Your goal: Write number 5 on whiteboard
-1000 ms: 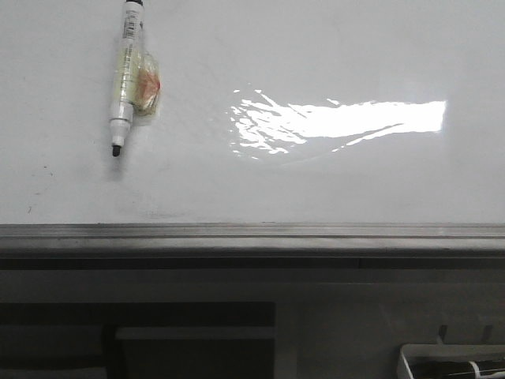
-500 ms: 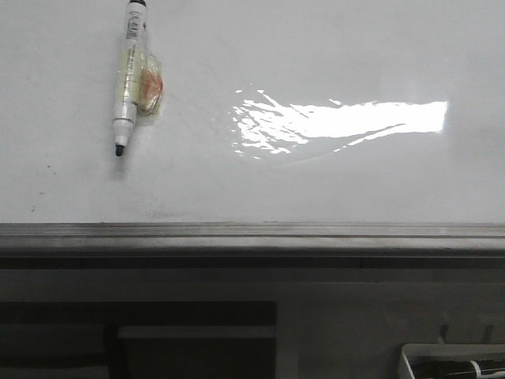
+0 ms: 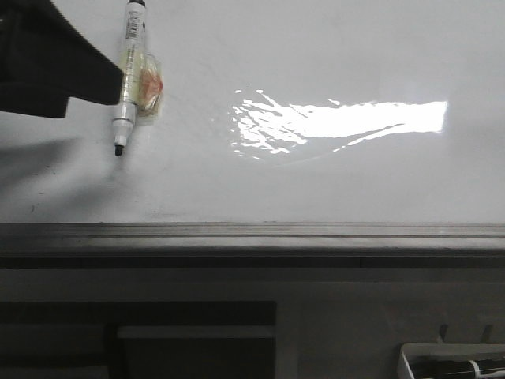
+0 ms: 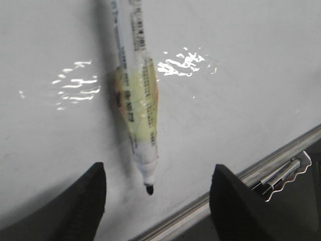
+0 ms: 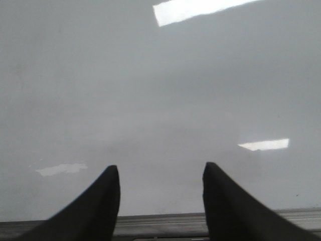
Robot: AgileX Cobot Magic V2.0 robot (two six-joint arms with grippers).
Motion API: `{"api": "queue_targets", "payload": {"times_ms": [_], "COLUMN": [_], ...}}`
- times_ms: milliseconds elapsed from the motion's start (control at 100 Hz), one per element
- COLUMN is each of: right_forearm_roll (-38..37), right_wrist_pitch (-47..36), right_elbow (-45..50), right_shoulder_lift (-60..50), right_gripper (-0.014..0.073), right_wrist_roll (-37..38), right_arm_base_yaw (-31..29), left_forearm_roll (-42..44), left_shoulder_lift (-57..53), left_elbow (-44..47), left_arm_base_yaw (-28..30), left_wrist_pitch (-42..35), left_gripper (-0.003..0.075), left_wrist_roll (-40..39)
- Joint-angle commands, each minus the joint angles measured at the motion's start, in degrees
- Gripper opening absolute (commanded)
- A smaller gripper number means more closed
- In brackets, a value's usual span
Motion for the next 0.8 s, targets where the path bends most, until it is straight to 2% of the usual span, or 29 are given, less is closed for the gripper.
{"api": "queue_targets", "payload": {"times_ms": [0, 180, 280, 390, 500, 590, 660, 720, 790], "right_forearm_roll": [0.24, 1.08, 2.41, 3.12, 5.23, 14.28, 25.07, 35.34, 42.03], "right_wrist_pitch": [-3.66, -2.85, -2.85, -2.85, -2.85, -1.8, 0.86, 4.77, 8.52], "right_elbow": [-1.91, -1.91, -1.91, -1.91, -1.91, -2.17, -2.3, -2.4, -2.4], "right_shoulder_lift": [0.95, 0.95, 0.95, 0.95, 0.95, 1.09, 1.82, 3.17, 5.21], "right_gripper": [0.0335, 0.0335, 0.0335, 0.0335, 0.0335, 0.0335, 0.0335, 0.0335, 0.0335], "right_wrist_roll": [-0.77, -0.77, -0.77, -0.77, -2.15, -14.16, -28.13, -41.44, -49.78], "right_arm_base_yaw": [0.09, 0.09, 0.09, 0.09, 0.09, 1.36, 3.44, 5.82, 8.09], "left_forearm_roll": [-1.48, -4.46, -4.76, -4.76, -4.76, -4.64, -3.46, -2.0, -0.48], "left_shoulder_lift": [1.8, 6.19, 7.86, 9.63, 9.81, 9.03, 8.02, 6.95, 5.68], "left_elbow": [-2.84, -3.6, -3.6, -3.6, -3.6, -3.73, -3.73, -3.73, -3.73], "left_arm_base_yaw": [-1.88, -2.17, -2.17, -2.17, -2.17, -2.17, -2.17, -2.17, -2.17], "left_wrist_pitch": [-5.6, -8.49, -9.11, -9.0, -7.38, -3.34, 1.43, 7.26, 13.88], "left_gripper": [0.0403, 0.0388, 0.0323, 0.0169, -0.0024, -0.002, -0.002, -0.002, -0.002], "left_wrist_roll": [0.09, 0.09, -0.01, -0.01, -0.01, 0.11, 2.19, 6.7, 12.53]}}
